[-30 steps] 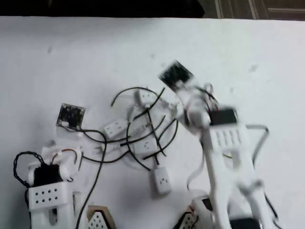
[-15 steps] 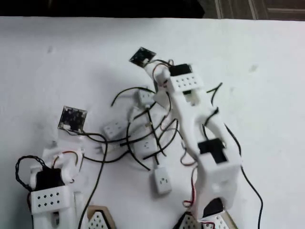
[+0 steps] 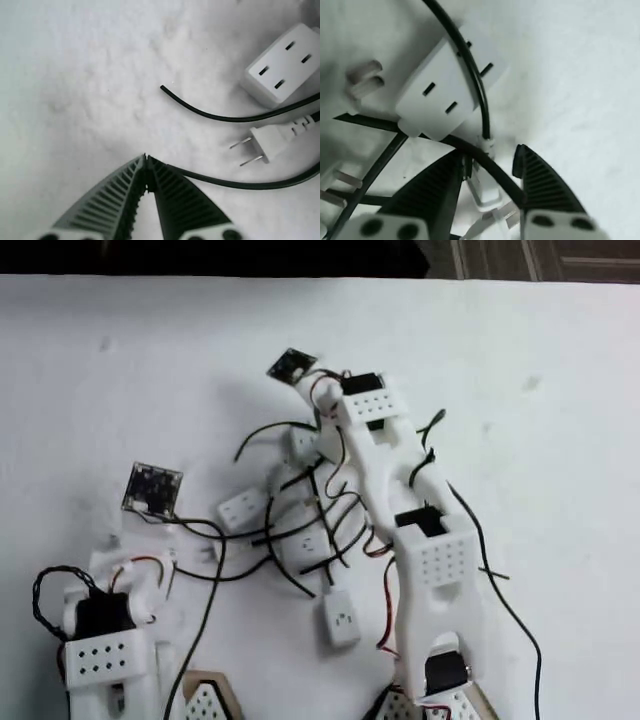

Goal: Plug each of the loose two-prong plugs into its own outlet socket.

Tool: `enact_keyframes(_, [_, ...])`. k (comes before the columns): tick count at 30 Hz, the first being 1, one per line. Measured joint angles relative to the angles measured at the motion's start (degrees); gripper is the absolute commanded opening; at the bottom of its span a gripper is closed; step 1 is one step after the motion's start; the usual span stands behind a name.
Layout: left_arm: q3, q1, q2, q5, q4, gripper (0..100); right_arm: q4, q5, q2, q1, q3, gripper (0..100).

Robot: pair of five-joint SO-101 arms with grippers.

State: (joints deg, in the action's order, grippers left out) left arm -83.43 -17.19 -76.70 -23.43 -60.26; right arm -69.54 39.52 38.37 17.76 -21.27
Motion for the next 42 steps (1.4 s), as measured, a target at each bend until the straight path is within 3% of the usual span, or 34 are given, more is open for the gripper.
enact_keyframes(13, [0.00, 0.00, 0.00, 0.00, 0.00, 3, -6.95, 0.00, 0.00, -0.26, -3.34, 1.7])
enact_keyframes(22, [0.00, 0.00, 0.00, 0.00, 0.00, 3, -24.62, 0.09, -2.81, -2.37, -22.15, 1.7])
enact_keyframes(27, [0.00, 0.00, 0.00, 0.00, 0.00, 3, -27.87, -2.20, -6.33, -2.55, -27.08, 1.7])
enact_keyframes(35, [0.00, 0.00, 0.00, 0.00, 1.49, 2, -28.40, -9.05, -17.49, -2.46, -26.29, 1.7])
enact_keyframes(42, [0.00, 0.00, -1.05, 0.88, 5.63, 3, -28.40, -16.62, -36.13, -1.76, -9.14, 1.7])
